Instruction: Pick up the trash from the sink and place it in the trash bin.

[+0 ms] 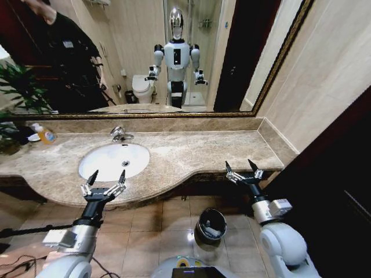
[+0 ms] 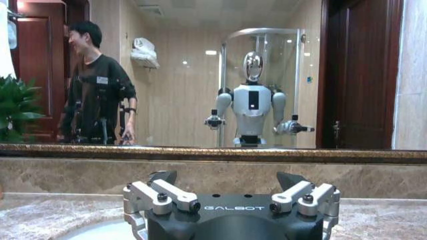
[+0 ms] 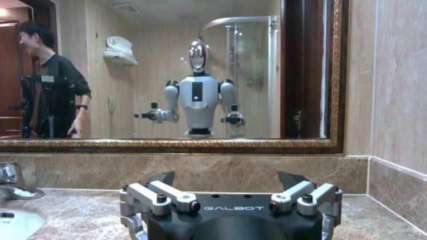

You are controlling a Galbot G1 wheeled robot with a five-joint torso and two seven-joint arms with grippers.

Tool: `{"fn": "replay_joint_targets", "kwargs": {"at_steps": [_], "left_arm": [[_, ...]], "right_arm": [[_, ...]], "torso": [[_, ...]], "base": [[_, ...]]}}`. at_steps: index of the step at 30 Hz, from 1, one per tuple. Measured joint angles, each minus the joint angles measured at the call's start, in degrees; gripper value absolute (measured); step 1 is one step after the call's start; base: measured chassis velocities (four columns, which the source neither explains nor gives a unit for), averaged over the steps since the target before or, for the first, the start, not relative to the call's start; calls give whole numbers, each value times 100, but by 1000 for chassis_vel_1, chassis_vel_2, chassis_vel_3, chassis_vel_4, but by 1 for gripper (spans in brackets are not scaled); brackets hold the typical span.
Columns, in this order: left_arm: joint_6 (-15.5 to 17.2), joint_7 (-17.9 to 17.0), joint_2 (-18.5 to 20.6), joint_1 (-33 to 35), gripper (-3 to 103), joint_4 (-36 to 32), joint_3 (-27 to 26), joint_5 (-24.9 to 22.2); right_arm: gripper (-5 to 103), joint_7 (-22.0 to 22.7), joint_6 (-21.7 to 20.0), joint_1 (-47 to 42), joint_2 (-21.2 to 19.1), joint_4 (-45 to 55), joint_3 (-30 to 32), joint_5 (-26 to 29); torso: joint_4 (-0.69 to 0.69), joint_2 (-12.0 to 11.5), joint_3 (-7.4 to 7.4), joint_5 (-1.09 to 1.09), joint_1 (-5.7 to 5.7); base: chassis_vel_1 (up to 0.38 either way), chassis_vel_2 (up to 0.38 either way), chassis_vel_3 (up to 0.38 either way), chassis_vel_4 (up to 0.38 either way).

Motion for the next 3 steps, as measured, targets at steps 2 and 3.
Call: {"fn": "replay_joint_targets", "kwargs": {"at_steps": [2,3], "left_arm": [[0,0,0,0,100,0,0,0],[0,0,0,0,100,0,0,0]], "right_arm": [[100,0,1,0,0,-1,0,0],[100,0,1,0,0,-1,0,0]], "torso": [[0,0,0,0,0],[0,0,0,0,0]], "base": [[0,0,0,0],[0,0,0,0]]}}
